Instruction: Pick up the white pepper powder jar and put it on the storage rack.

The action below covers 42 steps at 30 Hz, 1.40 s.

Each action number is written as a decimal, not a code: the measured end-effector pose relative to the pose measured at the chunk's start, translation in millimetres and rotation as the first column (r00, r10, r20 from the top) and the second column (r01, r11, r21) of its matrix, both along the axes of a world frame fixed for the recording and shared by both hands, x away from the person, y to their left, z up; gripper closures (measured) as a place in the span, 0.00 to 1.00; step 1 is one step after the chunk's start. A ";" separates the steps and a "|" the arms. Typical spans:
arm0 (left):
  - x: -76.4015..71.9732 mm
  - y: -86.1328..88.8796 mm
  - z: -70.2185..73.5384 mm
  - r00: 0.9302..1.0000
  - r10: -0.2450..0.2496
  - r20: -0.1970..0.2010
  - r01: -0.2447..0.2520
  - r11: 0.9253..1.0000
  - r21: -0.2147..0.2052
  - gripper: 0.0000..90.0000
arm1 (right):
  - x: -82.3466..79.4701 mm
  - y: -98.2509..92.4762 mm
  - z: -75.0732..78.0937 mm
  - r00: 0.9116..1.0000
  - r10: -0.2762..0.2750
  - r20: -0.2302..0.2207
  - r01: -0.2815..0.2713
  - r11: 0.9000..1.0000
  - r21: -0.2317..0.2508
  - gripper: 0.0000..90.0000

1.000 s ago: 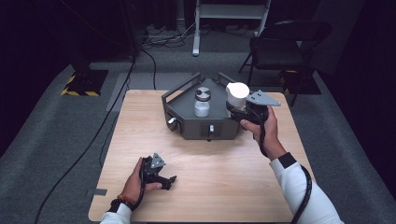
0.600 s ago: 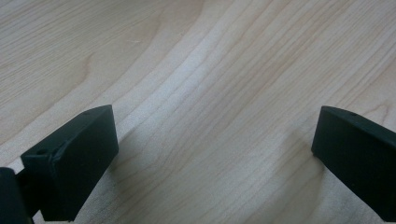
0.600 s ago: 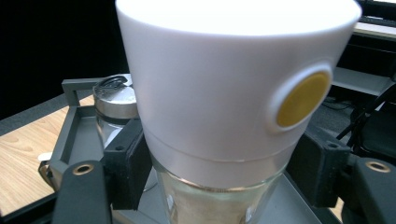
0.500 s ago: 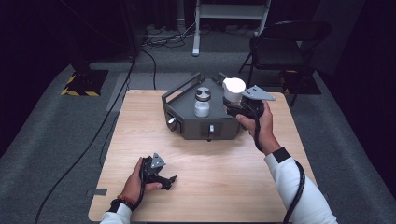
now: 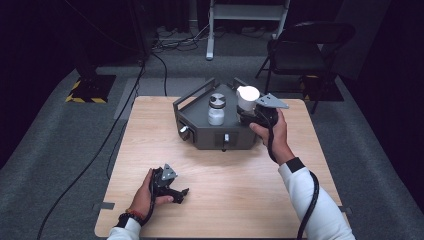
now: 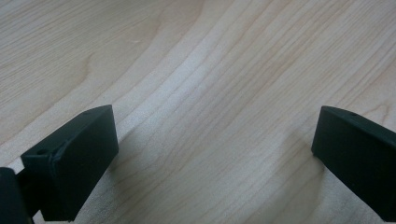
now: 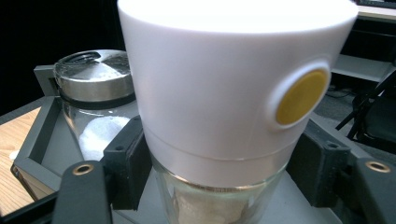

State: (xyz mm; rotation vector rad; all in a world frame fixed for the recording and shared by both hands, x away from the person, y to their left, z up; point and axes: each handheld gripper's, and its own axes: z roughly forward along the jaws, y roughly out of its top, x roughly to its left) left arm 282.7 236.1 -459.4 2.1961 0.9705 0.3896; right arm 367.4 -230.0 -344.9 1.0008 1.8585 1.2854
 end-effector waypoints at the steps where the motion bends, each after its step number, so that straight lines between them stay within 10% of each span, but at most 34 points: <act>1: 0.0 0.0 0.0 1.000 0.000 0.001 0.000 1.000 0.000 0.00 | 0.5 0.4 -1.1 1.000 -0.002 -0.002 0.002 1.000 -0.001 0.33; 42: -0.1 0.1 -0.1 1.000 0.000 0.001 0.000 1.000 0.000 0.00 | 16.4 -4.7 -15.2 0.998 0.017 -0.059 -0.016 1.000 0.024 0.33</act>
